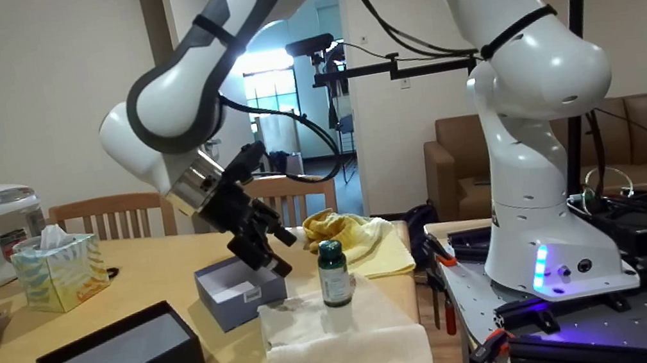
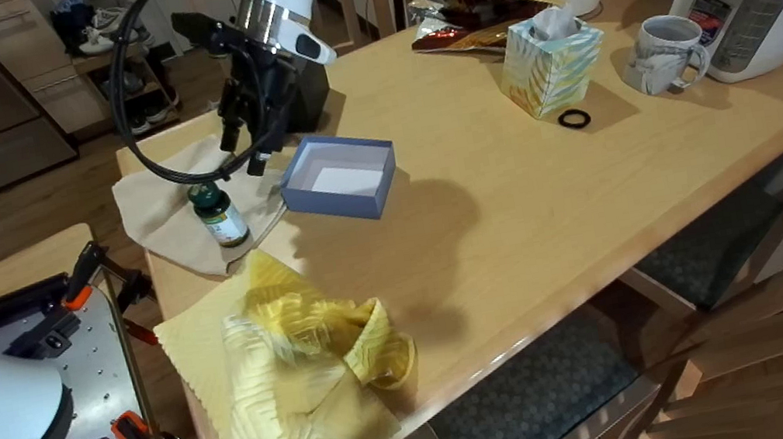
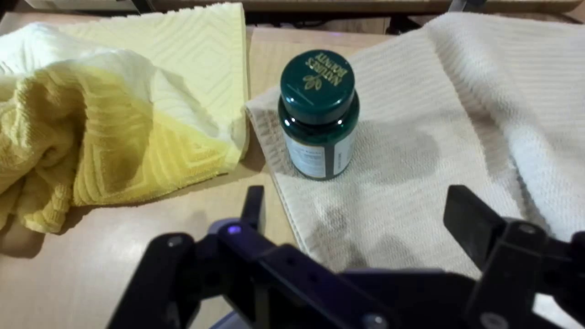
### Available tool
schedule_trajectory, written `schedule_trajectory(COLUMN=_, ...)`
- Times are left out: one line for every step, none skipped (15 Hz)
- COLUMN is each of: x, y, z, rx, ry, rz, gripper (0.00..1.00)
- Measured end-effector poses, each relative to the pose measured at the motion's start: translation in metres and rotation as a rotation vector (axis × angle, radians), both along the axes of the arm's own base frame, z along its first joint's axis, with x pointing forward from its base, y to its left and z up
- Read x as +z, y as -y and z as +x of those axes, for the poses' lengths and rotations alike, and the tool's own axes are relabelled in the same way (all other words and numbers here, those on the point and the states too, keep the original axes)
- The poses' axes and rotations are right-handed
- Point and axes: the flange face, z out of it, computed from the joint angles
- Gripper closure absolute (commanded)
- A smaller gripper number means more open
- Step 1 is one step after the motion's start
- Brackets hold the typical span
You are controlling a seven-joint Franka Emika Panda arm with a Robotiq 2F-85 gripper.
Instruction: Remove the bottle from the black box and put it on the table upright
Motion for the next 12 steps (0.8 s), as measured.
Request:
schedule_trajectory(x=0.003, y=0.001, z=-0.006, rx=-0.004, ry=0.053, rz=0.005, gripper=0.00)
schedule_trajectory(x=0.005, y=0.002, z=-0.013, rx=-0.009, ry=0.105, rz=0.012, gripper=0.00)
schedule_trajectory(x=0.007, y=0.004, z=-0.021, rx=-0.015, ry=0.158, rz=0.019, gripper=0.00)
schedule_trajectory(x=0.008, y=0.007, z=-0.029, rx=-0.023, ry=0.210, rz=0.026, gripper=0.00)
schedule_trajectory(x=0.009, y=0.010, z=-0.038, rx=-0.030, ry=0.260, rz=0.033, gripper=0.00)
schedule_trajectory(x=0.010, y=0.013, z=-0.047, rx=-0.041, ry=0.312, rz=0.039, gripper=0.00)
schedule_trajectory(x=0.010, y=0.016, z=-0.057, rx=-0.052, ry=0.364, rz=0.046, gripper=0.00)
schedule_trajectory(x=0.010, y=0.019, z=-0.066, rx=-0.064, ry=0.416, rz=0.053, gripper=0.00)
schedule_trajectory(x=0.011, y=0.022, z=-0.075, rx=-0.075, ry=0.469, rz=0.060, gripper=0.00)
schedule_trajectory(x=0.012, y=0.026, z=-0.083, rx=-0.087, ry=0.522, rz=0.065, gripper=0.00)
schedule_trajectory(x=0.013, y=0.028, z=-0.091, rx=-0.095, ry=0.575, rz=0.069, gripper=0.00)
schedule_trajectory(x=0.015, y=0.031, z=-0.097, rx=-0.106, ry=0.628, rz=0.074, gripper=0.00)
